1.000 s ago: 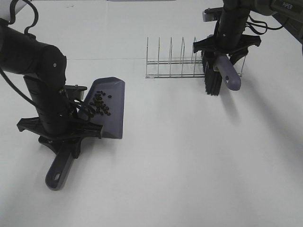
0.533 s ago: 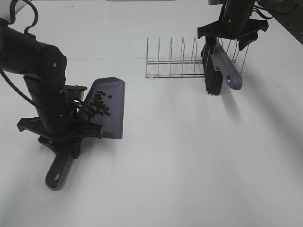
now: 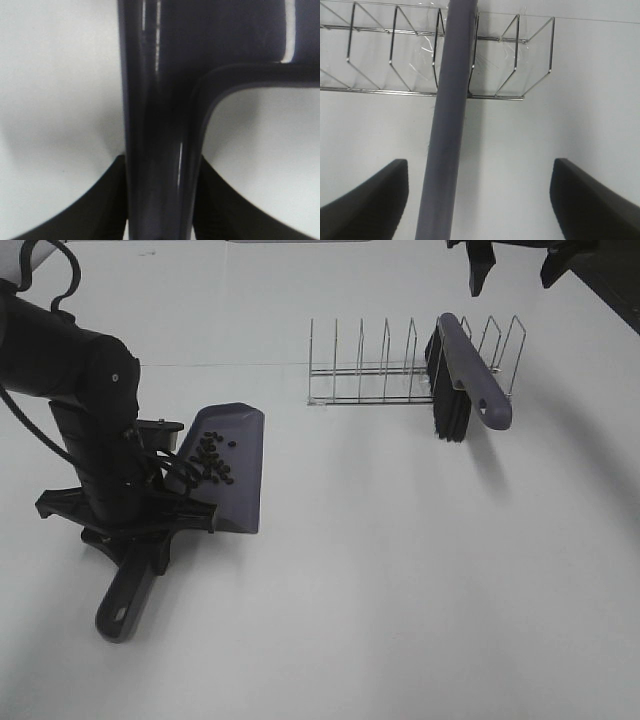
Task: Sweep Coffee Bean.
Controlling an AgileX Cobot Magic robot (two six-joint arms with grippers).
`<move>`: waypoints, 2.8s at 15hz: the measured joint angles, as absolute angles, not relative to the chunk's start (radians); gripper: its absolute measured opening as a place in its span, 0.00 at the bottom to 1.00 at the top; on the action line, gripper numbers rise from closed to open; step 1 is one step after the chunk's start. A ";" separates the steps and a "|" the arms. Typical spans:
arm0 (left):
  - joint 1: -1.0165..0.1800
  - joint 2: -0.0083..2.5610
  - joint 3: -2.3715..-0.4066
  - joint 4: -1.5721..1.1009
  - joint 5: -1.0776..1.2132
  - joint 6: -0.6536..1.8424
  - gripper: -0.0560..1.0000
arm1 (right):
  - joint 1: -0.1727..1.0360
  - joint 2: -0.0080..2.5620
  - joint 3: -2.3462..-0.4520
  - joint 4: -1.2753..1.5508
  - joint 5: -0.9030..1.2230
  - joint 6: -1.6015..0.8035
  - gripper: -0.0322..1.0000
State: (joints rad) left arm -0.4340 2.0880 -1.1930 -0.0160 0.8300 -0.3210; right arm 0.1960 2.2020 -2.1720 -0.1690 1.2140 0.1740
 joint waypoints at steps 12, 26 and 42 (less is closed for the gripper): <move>-0.493 2.064 -1.175 -0.110 0.717 -0.341 0.38 | 0.196 1.272 -1.139 -0.023 1.132 0.171 0.69; -0.449 1.558 -1.245 0.059 1.021 -0.284 0.72 | 0.196 0.585 -0.831 -0.011 1.220 0.168 0.69; -0.449 0.079 -0.503 0.017 1.060 -0.053 0.72 | 0.196 0.366 -0.505 0.092 1.065 -0.093 0.69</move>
State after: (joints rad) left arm -0.4490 0.0790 -0.5030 0.0170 1.0600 -0.0530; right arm 0.1960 0.3660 -0.5050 0.0920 1.0650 -0.0930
